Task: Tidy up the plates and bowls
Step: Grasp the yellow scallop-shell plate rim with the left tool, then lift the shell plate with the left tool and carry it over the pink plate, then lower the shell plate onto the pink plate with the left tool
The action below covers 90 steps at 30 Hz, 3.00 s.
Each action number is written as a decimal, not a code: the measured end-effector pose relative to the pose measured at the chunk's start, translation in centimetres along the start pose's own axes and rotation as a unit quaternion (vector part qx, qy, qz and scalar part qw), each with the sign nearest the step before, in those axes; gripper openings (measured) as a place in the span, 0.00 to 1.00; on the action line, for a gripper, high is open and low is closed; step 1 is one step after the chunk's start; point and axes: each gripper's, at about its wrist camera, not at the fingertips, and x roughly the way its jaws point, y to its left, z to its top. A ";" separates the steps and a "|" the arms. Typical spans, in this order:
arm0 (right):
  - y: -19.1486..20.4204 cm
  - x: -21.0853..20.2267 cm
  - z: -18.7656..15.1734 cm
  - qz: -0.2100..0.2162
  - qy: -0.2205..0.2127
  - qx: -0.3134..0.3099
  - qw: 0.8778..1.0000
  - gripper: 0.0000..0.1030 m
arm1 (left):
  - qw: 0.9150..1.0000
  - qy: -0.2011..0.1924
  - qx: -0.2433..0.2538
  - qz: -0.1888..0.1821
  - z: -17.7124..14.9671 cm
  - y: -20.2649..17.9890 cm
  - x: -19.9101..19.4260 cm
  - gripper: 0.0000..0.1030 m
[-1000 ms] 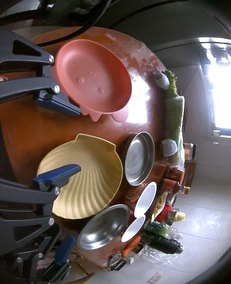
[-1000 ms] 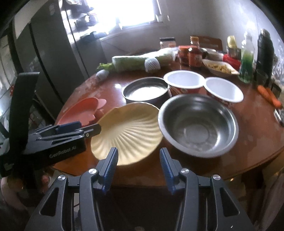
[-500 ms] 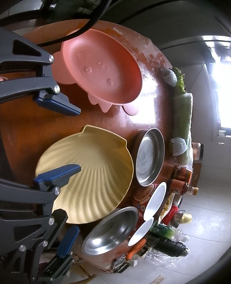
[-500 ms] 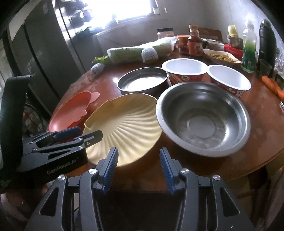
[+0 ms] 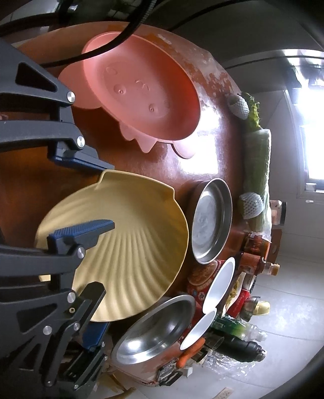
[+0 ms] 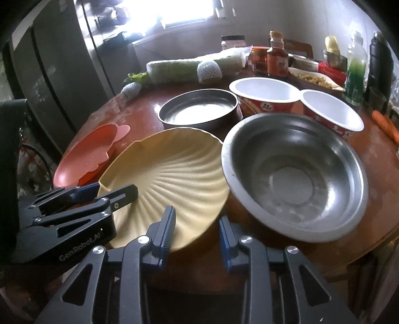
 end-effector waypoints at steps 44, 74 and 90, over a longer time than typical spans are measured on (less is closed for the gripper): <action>10.6 -6.6 9.2 0.073 -0.125 -0.082 0.986 0.33 | 0.987 -0.137 -0.037 0.072 6.2 8.0 -13.2 0.36; 13.3 5.2 7.7 0.112 -0.027 -0.125 0.985 0.33 | 0.986 -0.048 -0.115 0.108 2.3 13.7 -3.6 0.36; 14.8 6.8 6.3 0.099 -0.014 -0.151 0.983 0.33 | 0.982 -0.046 -0.111 0.143 1.6 14.5 -2.3 0.36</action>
